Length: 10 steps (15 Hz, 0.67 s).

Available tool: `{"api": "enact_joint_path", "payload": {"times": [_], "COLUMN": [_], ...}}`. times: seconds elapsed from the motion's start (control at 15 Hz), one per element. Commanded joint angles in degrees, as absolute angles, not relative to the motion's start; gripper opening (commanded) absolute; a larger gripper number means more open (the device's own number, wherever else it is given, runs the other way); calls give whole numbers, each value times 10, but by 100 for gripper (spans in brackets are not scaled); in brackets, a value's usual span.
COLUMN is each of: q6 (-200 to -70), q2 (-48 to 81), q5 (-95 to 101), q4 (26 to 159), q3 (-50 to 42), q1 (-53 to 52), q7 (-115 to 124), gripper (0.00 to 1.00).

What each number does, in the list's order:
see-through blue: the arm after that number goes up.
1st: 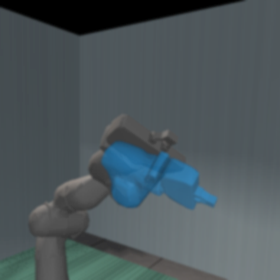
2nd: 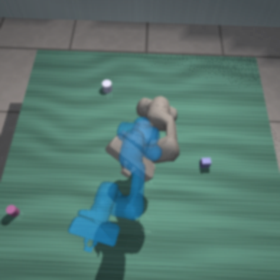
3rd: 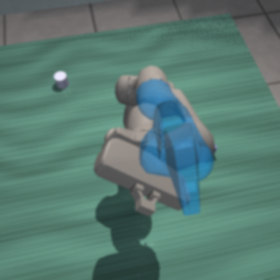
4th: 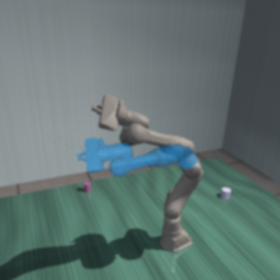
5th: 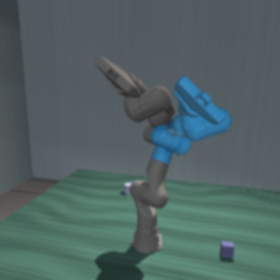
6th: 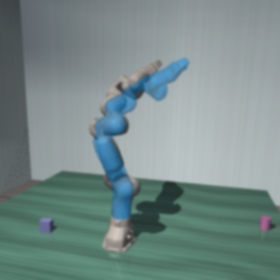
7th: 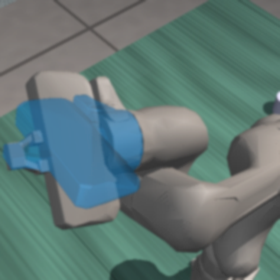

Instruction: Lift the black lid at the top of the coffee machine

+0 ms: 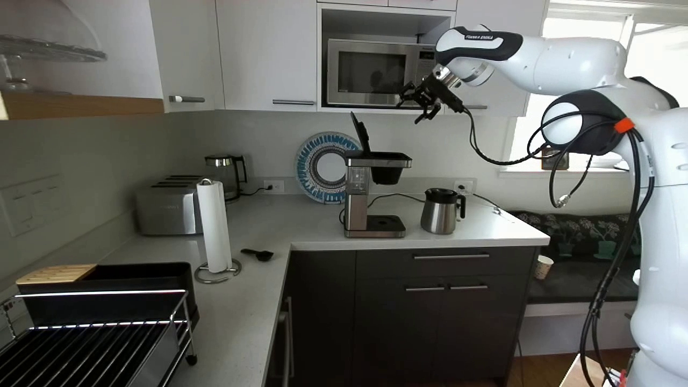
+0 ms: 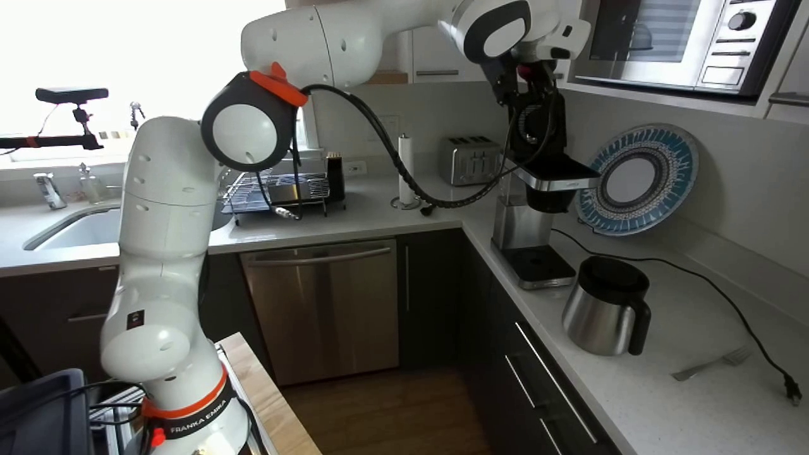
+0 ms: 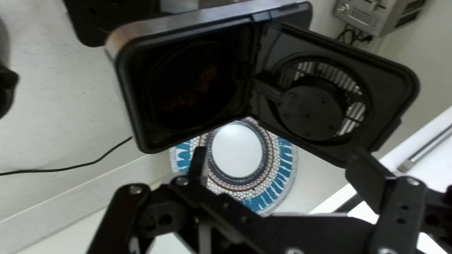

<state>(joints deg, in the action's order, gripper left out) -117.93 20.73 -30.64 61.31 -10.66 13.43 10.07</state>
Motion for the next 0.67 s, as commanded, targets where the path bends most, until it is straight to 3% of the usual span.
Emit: {"api": "enact_joint_path", "payload": {"times": [0.0,0.6], "q6": [-1126,-924], "q2": [158,72], "q5": [-216,-5], "q4": [687,760], "q3": [-134,-131], "q1": [116,95], "q7": [117,51], "gripper": [100,100]}}
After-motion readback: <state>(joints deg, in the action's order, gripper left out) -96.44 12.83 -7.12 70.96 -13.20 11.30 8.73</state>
